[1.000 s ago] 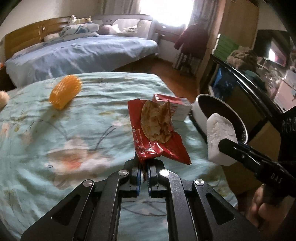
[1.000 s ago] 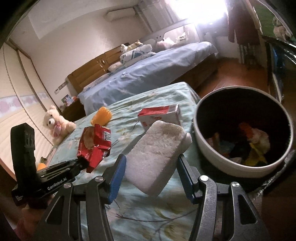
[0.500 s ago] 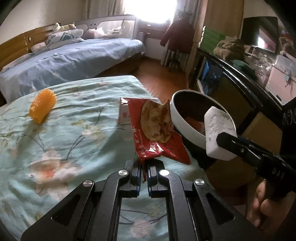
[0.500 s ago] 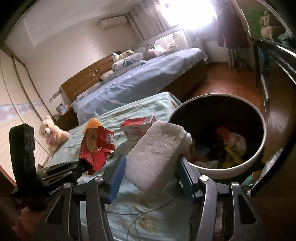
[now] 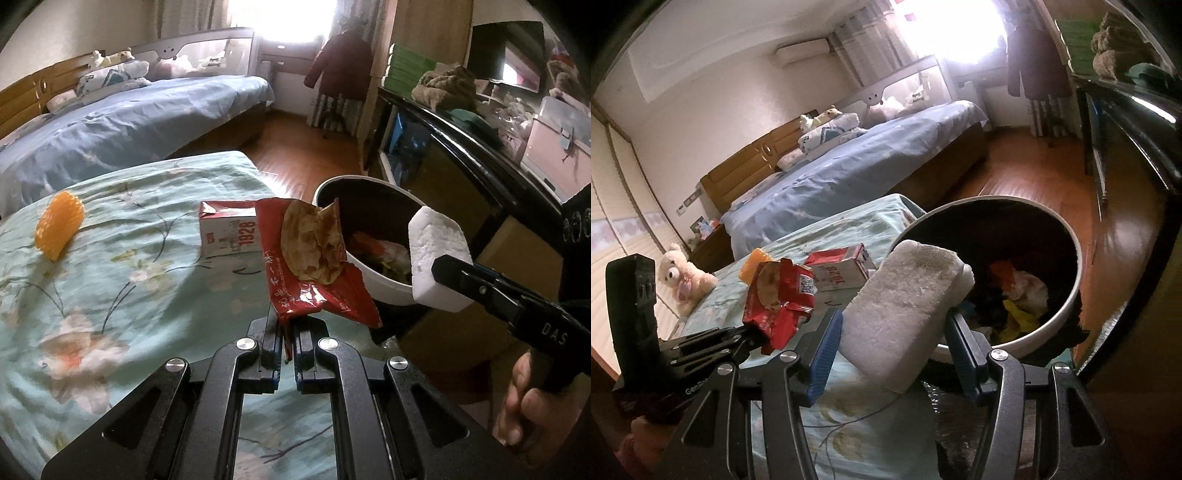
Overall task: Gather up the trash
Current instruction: 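Carry the red chip bag and white foam block in both grippers toward the bin, then hold the chip bag and foam block over the bin opening with both grippers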
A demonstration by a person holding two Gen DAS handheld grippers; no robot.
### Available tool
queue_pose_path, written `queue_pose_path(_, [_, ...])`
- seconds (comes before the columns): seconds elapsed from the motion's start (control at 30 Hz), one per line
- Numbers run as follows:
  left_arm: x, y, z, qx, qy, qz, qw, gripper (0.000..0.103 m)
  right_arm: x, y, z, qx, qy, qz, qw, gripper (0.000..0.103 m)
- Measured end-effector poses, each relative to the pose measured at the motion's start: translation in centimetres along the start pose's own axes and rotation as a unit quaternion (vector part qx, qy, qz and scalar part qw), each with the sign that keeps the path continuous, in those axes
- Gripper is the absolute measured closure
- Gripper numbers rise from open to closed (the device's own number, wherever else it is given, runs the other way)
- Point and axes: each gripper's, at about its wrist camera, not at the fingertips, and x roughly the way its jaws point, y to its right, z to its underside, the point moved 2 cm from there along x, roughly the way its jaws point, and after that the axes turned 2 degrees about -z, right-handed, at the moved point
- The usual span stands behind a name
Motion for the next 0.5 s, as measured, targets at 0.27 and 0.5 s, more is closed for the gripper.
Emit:
queue_pose_path(0.27, [0.7,1.0,-0.7,0.007,-0.003,0.009,0.9999,0.099,-0.4,0.9,-0.5,0.003,0.005,0.009,1.000,0.045])
queue_pose_path(0.5, [1.5,2.1,-1.6,0.017,-0.004,0.015,0.9997,0.099,-0.6,2.3,-1.1,0.009,0.006,0.019,1.000,0.045])
